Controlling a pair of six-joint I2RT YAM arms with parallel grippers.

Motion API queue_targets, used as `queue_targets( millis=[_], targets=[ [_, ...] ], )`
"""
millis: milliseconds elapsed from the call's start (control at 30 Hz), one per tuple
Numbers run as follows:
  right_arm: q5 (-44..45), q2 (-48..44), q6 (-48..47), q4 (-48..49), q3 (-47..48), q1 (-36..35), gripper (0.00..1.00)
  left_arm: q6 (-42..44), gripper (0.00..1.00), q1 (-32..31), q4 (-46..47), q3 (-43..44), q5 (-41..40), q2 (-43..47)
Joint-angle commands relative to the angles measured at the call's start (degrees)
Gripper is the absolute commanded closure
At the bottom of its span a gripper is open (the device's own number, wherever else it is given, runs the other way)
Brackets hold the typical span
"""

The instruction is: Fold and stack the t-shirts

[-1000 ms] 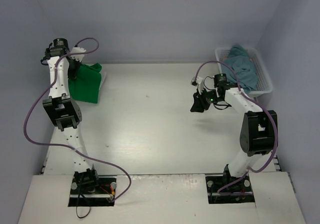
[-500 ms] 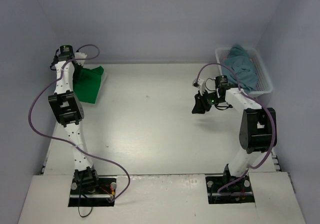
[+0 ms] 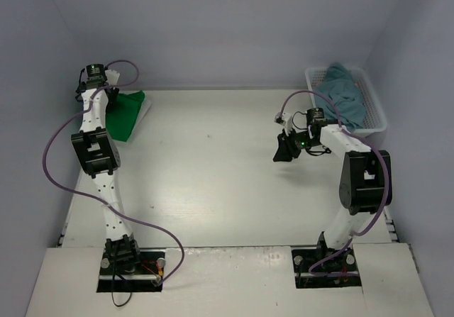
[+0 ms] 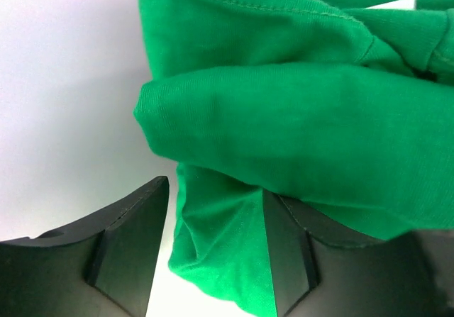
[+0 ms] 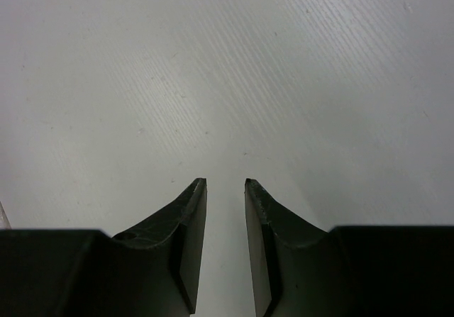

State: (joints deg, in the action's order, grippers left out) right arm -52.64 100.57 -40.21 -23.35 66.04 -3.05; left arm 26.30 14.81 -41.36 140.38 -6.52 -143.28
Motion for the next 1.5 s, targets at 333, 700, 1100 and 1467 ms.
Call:
queue_targets(
  millis=[333,700,1100,1467],
  targets=[
    [-3.52,-0.82,-0.57,0.59,-0.47,1.11,0.75,-1.52,0.48,0.22,8.31,-0.89,-6.04,0.99],
    [-3.87,-1.26,-0.40,0.50,-0.39,1.12,0.75,-6.44,0.45,-0.66,6.21,2.45,-3.41,3.88],
    [-4.75,-3.45,-0.66,0.33,-1.00,1.64,0.75,-10.92,0.44,-2.77,3.05,3.41,0.19,12.85],
    [-5.72,-3.63,-1.01,0.15,-1.09,2.08,0.76,-11.19,0.44,-3.73,3.04,2.71,0.29,11.37]
  ],
)
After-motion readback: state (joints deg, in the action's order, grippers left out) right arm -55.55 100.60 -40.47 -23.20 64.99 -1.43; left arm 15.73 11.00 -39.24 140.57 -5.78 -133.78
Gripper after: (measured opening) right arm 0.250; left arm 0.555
